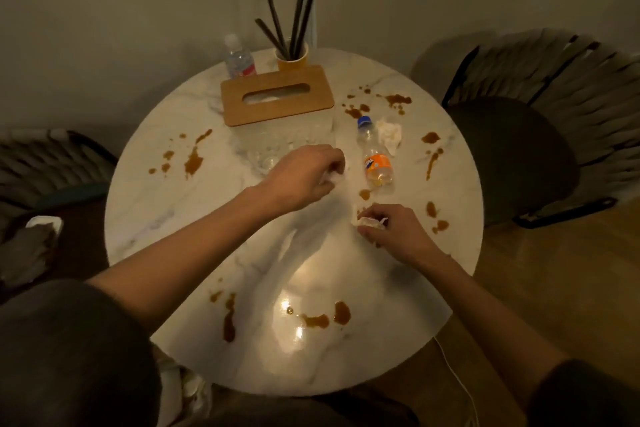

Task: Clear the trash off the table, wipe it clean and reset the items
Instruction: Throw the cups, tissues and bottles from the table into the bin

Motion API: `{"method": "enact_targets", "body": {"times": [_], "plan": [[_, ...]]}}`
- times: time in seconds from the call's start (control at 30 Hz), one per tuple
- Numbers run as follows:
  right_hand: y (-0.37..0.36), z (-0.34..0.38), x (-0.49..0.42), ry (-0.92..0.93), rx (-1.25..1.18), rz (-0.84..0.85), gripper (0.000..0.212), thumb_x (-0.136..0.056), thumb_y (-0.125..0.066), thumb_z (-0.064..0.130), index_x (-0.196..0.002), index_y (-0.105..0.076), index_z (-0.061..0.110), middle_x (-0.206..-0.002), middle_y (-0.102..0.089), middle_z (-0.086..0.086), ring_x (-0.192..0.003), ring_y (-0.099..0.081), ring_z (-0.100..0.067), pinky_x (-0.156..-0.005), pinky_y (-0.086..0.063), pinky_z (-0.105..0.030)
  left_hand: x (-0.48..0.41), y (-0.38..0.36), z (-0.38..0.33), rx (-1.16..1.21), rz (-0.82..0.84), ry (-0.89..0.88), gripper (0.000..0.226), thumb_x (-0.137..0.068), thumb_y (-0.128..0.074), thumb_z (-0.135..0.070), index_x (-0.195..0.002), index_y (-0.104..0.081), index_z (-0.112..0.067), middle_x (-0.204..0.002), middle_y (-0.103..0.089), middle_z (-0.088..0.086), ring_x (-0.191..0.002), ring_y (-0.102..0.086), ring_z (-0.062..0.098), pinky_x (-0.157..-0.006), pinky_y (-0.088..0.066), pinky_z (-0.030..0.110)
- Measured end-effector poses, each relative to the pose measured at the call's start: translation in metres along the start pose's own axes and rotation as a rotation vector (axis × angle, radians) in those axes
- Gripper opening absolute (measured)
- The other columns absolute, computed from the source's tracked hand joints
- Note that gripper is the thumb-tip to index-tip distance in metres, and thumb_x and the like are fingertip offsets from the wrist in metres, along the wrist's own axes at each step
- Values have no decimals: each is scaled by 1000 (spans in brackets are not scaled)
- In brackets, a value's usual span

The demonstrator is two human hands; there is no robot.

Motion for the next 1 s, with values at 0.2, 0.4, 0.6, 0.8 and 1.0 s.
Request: {"method": "enact_targets", "body": {"times": [0.2,0.4,0.6,0.8,1.0], "plan": [[-78,68,31,124,-54,93,13,-83,-74,23,-94,-74,15,-80,-70,2,-54,-61,-2,-59,-48,-19,132,6,56,339,-98,319,35,-77,-75,-13,-111,-66,-18,-92,-61,-8,-81,-56,3,-73,-49,15],[-189,135,78,174,-97,231,14,-84,-74,27,-94,-76,19,-83,-72,4,-66,-66,-10,-67,-56,-33,295,15,112,513,-258,590,32,-78,-77,-13,-108,-71,-21,-97,-67,-7,-91,-60,4,-81,-48,17],[-340,180,148,214,2,490,16,-88,-67,32,-102,-73,26,-86,-66,15,-74,-61,3,-67,-47,-11,460,-7,153,635,-405,807,22,-79,-75,-11,-98,-69,-20,-98,-67,-10,-91,-62,4,-74,-55,19],[-460,139,166,90,73,598,9,-87,-68,21,-92,-69,29,-71,-61,18,-61,-55,9,-57,-35,-6,564,-106,201,644,-278,1024,26,-77,-78,-13,-93,-66,-29,-91,-66,-12,-87,-62,4,-77,-51,24],[-549,58,132,-119,102,575,25,-91,-66,18,-116,-67,15,-105,-65,4,-88,-57,-6,-67,-43,-14,609,-244,230,849,-219,1242,18,-83,-71,-10,-94,-64,-22,-87,-62,-12,-76,-61,6,-59,-44,11]]}}
Point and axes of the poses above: each hand's wrist, its own x-axis away from the middle knuckle, its own y-axis out of the back of the hand, z = x × y, the point moved 7 cm from there along -x, towards the middle knuckle
